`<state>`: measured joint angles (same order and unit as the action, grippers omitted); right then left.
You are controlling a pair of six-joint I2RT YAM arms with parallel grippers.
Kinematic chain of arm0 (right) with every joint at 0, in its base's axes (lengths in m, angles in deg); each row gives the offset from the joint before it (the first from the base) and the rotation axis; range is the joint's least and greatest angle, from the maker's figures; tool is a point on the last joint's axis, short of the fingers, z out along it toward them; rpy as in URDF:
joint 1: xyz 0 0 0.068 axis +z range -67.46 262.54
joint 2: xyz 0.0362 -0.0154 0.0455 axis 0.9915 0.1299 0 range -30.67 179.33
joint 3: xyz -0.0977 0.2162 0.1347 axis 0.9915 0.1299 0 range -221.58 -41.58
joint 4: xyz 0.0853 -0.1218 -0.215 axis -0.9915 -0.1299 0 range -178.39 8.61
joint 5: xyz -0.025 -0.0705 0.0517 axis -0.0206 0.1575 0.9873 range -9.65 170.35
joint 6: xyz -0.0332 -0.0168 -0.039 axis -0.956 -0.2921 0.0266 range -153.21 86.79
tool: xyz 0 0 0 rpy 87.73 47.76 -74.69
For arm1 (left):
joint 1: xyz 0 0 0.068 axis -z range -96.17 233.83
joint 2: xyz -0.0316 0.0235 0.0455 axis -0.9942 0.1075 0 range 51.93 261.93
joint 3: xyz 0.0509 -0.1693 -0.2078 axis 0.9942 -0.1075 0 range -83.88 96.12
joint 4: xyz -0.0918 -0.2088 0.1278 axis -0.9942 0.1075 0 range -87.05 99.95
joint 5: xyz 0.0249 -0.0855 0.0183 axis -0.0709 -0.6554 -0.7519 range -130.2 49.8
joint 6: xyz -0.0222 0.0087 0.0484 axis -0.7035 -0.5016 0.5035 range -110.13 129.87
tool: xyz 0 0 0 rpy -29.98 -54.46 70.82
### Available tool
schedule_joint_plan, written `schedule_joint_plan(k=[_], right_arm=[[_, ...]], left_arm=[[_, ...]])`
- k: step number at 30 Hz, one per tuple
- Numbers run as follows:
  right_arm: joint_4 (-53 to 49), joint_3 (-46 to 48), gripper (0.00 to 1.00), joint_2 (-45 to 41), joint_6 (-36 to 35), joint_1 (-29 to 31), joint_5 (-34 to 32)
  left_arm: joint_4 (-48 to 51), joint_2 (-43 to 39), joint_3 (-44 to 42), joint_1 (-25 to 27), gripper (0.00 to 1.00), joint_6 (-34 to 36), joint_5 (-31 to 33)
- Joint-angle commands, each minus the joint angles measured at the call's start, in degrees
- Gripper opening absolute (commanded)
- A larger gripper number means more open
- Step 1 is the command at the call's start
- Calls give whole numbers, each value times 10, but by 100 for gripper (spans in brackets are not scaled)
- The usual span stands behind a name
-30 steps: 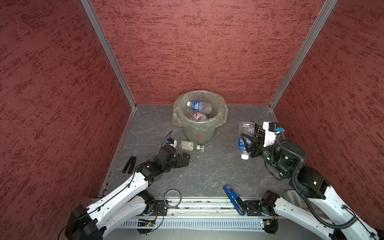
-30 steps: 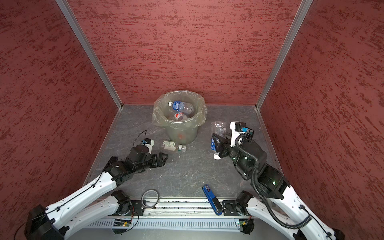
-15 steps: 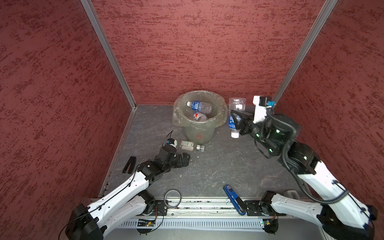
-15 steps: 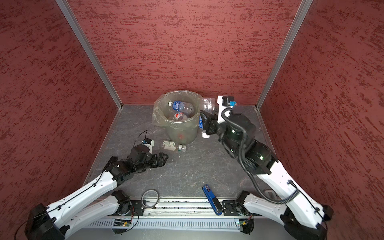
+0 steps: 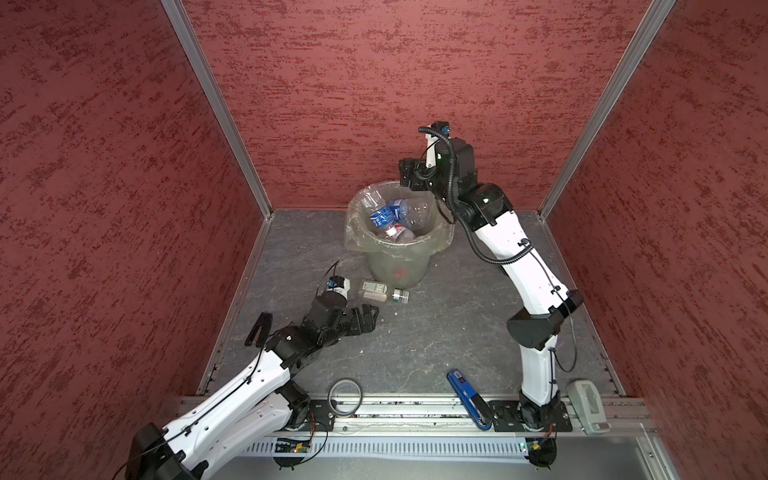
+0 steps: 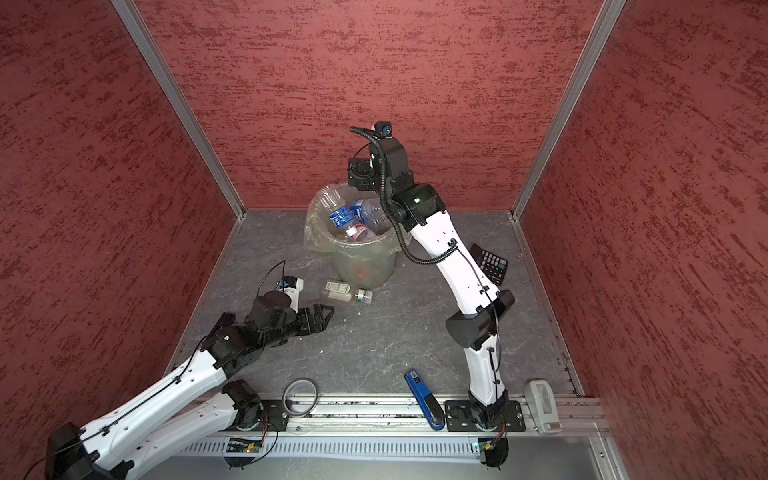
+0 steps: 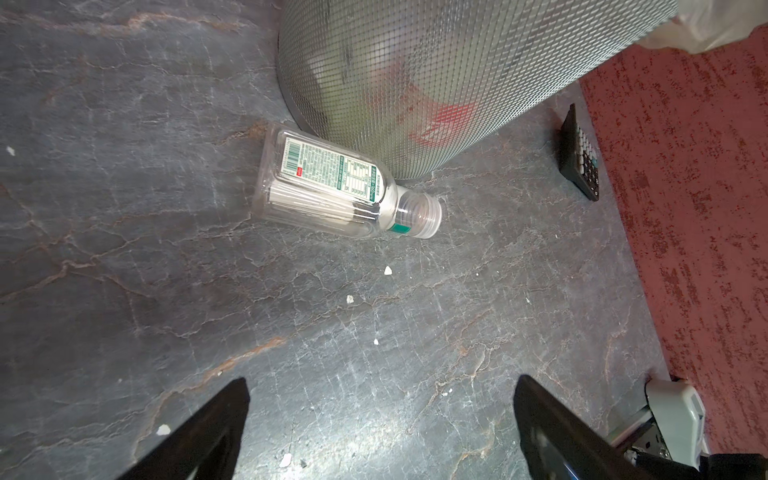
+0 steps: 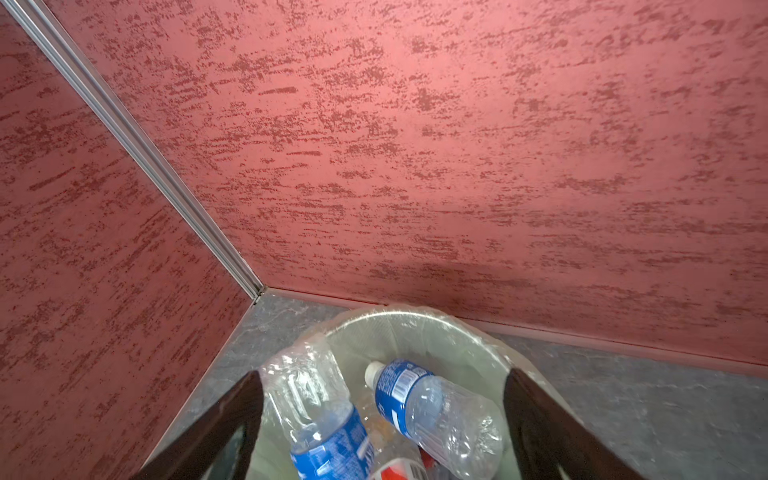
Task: Throw the plastic bottles in the bin
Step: 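Open the right gripper to drop the blue-labelled bottle into the bin, then withdraw the right gripper while the left gripper reaches toward the green-labelled bottle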
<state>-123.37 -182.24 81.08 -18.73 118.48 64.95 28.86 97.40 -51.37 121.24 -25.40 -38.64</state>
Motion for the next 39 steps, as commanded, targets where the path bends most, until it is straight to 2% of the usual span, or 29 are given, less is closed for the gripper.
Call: schedule_joint_plan(k=[1,13,20,28,31,36,39], right_arm=[[46,54,92,-113,-13,2,-17],[100,293,92,-275,-16,2,-28],[134,457,93,-376,-1,2,-18],[138,619,93,-465,28,2,7],[151,698,91,-500,46,2,45],[205,829,82,-529,94,2,146],[245,895,79,-535,126,2,173]], left_arm=[[0,11,-13,3,99,-3,5],[-30,59,11,2,100,-37,14],[-58,131,32,0,100,-88,35],[-153,234,37,-12,99,-129,30],[-182,262,39,-25,99,-134,21],[-211,265,37,-38,100,-136,16],[-216,272,41,-56,100,-139,3]])
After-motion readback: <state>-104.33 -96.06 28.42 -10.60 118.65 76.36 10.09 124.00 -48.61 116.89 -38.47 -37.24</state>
